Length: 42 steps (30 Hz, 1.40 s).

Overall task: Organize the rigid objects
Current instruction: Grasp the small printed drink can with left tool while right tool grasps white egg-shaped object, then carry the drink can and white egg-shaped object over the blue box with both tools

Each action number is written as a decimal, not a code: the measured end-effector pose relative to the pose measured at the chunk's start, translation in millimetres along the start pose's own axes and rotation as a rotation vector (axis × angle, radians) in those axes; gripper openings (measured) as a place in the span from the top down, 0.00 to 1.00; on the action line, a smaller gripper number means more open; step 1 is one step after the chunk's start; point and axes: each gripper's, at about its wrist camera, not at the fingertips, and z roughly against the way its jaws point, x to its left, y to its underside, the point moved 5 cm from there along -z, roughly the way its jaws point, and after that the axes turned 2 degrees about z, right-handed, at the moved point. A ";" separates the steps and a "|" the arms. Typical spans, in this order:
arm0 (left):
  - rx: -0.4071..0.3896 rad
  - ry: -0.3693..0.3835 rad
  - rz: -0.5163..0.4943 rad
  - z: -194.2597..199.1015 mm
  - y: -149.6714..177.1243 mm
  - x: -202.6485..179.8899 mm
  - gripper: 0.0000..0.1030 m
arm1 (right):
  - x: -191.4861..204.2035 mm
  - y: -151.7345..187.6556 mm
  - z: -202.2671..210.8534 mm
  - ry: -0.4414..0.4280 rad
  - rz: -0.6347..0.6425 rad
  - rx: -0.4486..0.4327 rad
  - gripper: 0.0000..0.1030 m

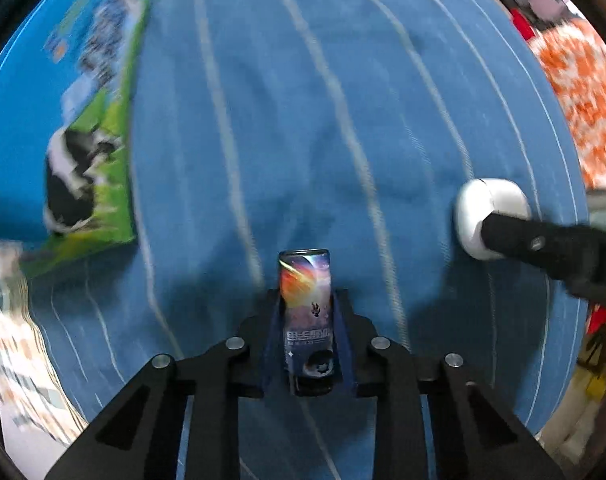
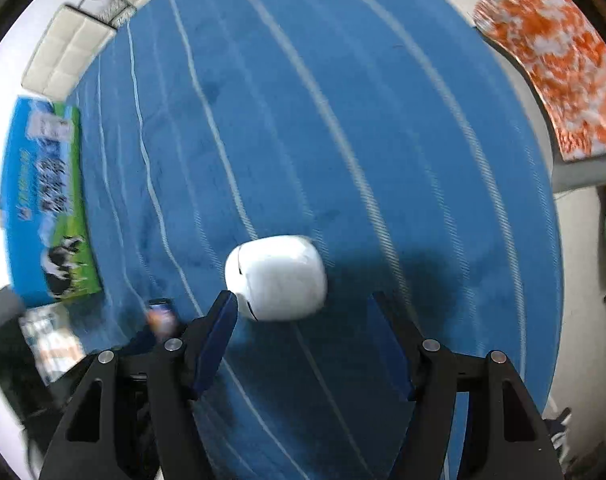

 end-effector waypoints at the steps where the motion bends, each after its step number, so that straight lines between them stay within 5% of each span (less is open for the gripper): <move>1: 0.001 0.008 0.016 0.4 0.2 4.8 0.78 | 2.5 -2.5 -5.2 -0.002 0.006 0.003 0.32; 6: -0.004 0.044 0.050 6.0 6.4 14.2 0.79 | 22.6 -6.7 -11.6 0.156 0.076 -0.034 0.42; 11: -0.012 0.055 0.054 4.8 2.8 9.1 0.79 | 34.5 -5.0 -13.5 0.204 0.108 -0.046 0.43; 30: -0.224 0.121 -0.022 114.7 4.5 40.2 0.79 | 69.1 42.5 69.0 0.109 0.132 -0.146 0.43; 42: -0.417 0.145 0.049 207.4 -4.2 128.3 0.79 | 153.5 62.7 156.1 -0.019 0.235 -0.273 0.43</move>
